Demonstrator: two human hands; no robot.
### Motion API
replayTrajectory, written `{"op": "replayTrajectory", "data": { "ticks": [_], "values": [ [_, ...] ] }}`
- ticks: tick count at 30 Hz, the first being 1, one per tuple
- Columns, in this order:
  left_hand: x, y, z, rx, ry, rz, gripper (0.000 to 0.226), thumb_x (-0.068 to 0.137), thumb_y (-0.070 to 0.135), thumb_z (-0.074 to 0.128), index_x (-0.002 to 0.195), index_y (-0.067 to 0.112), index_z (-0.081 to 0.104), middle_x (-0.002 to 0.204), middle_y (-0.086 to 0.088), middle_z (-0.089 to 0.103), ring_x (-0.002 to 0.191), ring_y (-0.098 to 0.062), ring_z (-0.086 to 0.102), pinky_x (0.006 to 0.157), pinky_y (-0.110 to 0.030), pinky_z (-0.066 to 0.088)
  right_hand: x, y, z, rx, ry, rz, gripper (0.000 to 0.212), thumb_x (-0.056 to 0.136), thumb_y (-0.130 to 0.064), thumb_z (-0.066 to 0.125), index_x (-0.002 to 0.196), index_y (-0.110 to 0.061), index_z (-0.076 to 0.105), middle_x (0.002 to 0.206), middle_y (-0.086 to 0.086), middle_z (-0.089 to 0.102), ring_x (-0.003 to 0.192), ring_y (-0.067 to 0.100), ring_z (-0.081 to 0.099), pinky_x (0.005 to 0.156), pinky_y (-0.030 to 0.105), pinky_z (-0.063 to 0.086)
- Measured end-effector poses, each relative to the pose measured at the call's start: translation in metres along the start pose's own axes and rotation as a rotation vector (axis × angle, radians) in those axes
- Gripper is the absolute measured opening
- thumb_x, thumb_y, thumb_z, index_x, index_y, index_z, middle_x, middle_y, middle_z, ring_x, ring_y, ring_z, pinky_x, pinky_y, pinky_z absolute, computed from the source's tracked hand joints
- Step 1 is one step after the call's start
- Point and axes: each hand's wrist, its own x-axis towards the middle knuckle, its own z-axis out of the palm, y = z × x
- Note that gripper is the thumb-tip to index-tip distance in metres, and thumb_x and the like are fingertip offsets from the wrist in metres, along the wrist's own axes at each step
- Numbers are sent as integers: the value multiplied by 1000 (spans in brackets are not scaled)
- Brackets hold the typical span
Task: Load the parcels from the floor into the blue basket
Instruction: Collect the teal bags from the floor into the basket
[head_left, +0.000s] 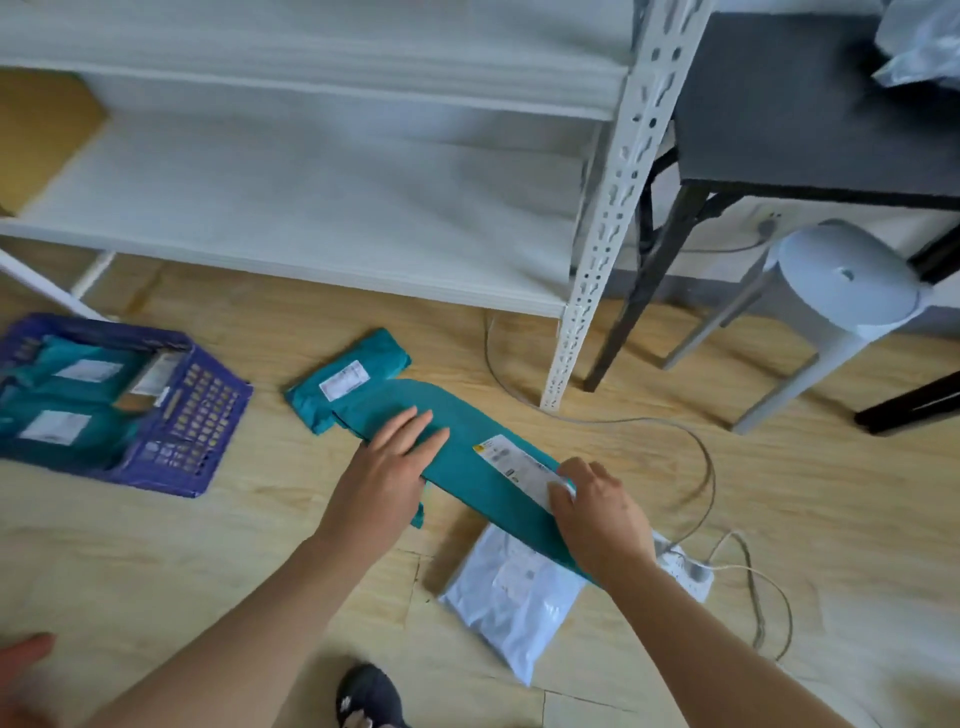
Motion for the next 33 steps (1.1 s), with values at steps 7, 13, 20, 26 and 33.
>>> {"op": "replayTrajectory", "data": {
  "ticks": [7, 13, 20, 26, 33],
  "values": [
    [-20, -53, -35, 40, 45, 64, 76, 51, -6, 78, 123, 11, 58, 134, -10, 56, 129, -21, 36, 87, -44, 54, 21, -77, 19, 70, -105, 64, 40, 97, -37, 36, 135, -26, 42, 129, 4, 54, 115, 28, 54, 92, 35, 43],
    [-44, -135, -63, 66, 121, 79, 77, 60, -6, 73, 129, 16, 45, 138, -11, 51, 133, -24, 34, 93, -44, 51, 46, -148, 43, 198, -196, 95, 58, 91, -54, 42, 143, -32, 31, 131, 6, 56, 112, 29, 59, 97, 45, 47],
    [-68, -256, -95, 93, 199, -16, 77, 59, -8, 68, 129, 15, 48, 140, -14, 48, 134, -25, 31, 96, -45, 46, 64, -268, 95, 213, -252, 112, 43, 87, -56, 50, 99, -17, 61, 78, 4, 61, 72, 23, 56, 62, 27, 41],
    [-96, -366, -126, 163, 45, -229, 110, 32, -3, 86, 132, 18, 46, 143, -11, 44, 135, -23, 28, 80, -36, 55, 73, -386, 159, 215, -244, 103, 40, 84, -60, 51, 82, -19, 52, 80, 6, 61, 79, 28, 61, 67, 31, 44],
    [-125, -463, -143, 83, -59, -415, 109, 49, -20, 74, 144, 19, 37, 154, -10, 24, 140, -30, 30, 57, -15, 52, 90, -489, 204, 91, -206, -10, 37, 90, -55, 45, 94, -18, 47, 93, 3, 58, 90, 26, 55, 69, 32, 37]
  ]
}}
